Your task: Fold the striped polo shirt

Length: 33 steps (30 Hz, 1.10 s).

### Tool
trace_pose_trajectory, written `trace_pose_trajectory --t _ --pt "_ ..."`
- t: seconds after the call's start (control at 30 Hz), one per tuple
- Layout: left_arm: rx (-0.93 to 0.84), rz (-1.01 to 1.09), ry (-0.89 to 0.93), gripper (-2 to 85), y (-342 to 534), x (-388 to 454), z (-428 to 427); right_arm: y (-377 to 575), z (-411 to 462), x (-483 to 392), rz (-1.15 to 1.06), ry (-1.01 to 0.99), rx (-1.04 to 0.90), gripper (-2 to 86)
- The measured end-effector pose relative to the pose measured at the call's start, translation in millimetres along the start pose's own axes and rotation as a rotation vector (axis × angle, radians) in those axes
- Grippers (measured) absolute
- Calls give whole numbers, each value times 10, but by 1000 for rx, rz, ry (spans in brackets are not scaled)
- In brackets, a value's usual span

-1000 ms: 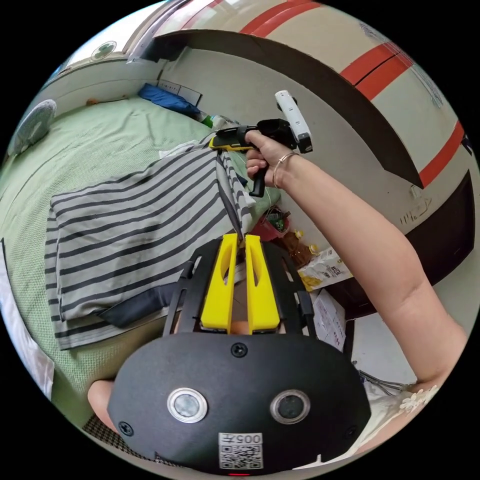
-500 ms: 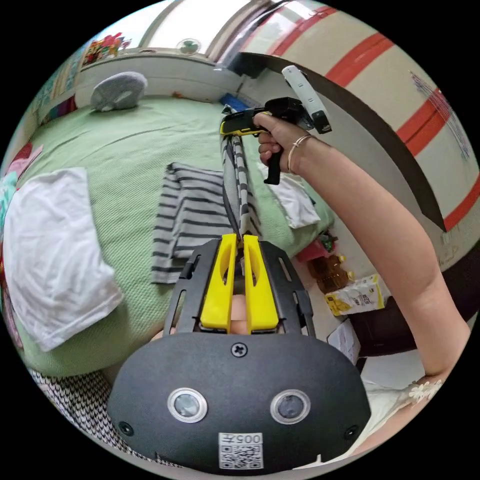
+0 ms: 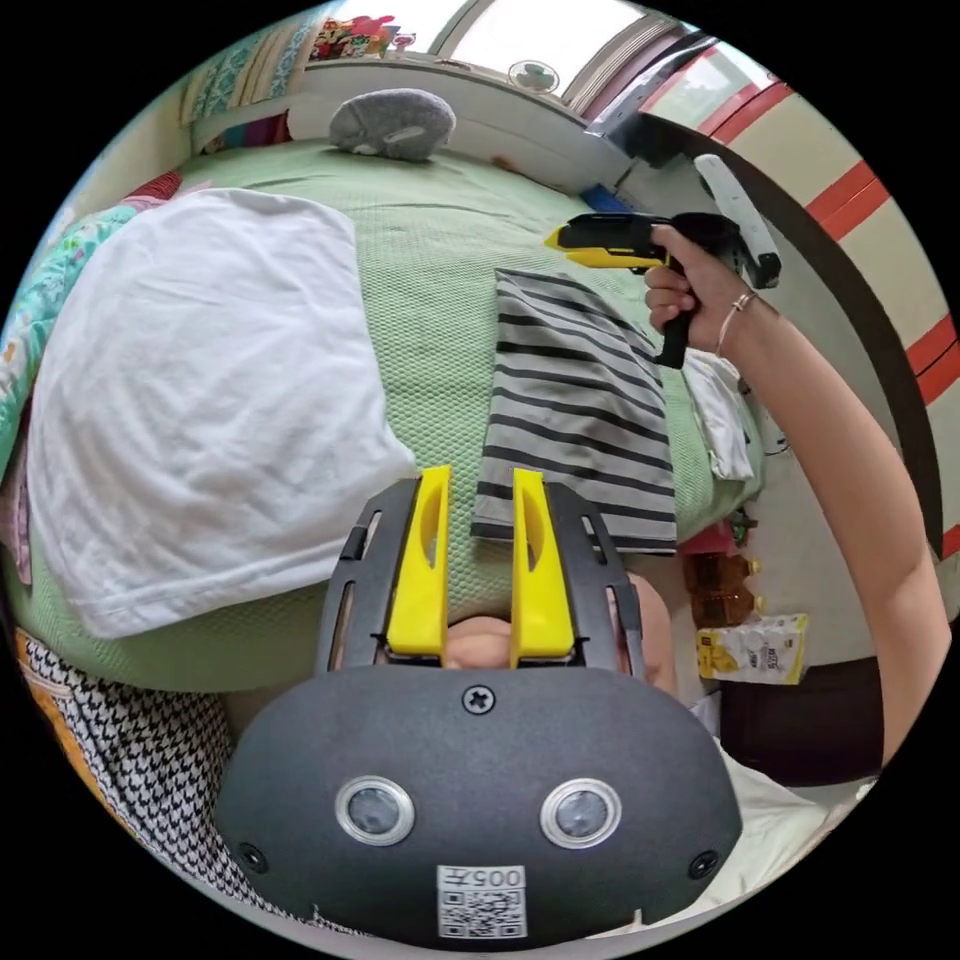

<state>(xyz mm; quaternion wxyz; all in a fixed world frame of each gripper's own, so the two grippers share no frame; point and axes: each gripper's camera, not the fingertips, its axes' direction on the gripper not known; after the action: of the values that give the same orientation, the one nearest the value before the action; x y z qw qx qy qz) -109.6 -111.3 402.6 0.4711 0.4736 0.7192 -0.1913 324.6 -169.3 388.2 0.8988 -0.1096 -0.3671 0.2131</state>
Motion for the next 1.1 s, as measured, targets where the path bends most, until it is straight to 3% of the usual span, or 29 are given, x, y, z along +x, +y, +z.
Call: trace_pose_trajectory --t 0.2,0.53,0.8,0.93,1.1 --pt "-53 53 64 98 -71 -32 194 122 -372 847 77 153 77 95" --pt "-116 80 33 96 -165 -132 434 274 -21 1743 252 107 -17 86" --pt "-160 107 -35 91 -240 -103 668 58 395 1667 129 136 -151 94" --pt "-169 117 -59 91 -278 -70 723 55 619 1644 89 234 -224 32" --pt "-159 127 -63 87 -312 -42 704 89 400 1748 114 238 -129 -12"
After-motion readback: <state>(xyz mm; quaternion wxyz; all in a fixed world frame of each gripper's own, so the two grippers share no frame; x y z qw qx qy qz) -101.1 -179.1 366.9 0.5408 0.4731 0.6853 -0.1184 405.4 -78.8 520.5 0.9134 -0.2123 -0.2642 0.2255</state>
